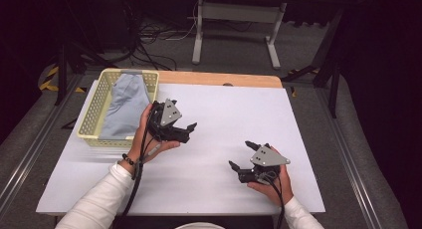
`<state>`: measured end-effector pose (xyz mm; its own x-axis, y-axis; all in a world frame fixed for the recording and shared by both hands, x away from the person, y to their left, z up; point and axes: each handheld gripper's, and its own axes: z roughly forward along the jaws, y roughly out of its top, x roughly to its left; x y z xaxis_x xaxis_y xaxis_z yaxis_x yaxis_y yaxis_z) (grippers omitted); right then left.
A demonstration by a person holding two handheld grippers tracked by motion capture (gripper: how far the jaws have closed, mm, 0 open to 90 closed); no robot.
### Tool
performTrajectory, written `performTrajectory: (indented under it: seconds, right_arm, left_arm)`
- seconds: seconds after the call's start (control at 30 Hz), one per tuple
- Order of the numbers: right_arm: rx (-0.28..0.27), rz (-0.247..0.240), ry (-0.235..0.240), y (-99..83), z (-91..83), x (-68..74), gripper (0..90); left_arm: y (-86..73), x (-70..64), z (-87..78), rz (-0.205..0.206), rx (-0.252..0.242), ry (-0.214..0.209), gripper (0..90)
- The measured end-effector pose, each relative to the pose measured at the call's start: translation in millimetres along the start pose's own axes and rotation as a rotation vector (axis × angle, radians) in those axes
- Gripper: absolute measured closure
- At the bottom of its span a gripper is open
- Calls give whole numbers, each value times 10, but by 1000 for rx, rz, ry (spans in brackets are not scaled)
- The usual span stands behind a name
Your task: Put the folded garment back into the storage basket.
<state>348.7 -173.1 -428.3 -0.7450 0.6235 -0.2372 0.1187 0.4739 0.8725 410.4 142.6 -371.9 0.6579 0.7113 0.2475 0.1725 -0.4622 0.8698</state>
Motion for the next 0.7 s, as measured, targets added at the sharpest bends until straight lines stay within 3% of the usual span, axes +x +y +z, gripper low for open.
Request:
performTrajectory:
  seconds: [0.13,0.4,0.7]
  right_arm:
    - [-2,-1,-2,0,-3,-3,172]
    - [0,-4,1,1,-1,5,172]
    - [3,-8,5,-1,5,17,173]
  left_arm:
    - [-46,-67,1,6,1,-11,66]
    - [-118,-174,-34,58,13,-26,62]
    - [-236,-291,-61,71,21,-48,49]
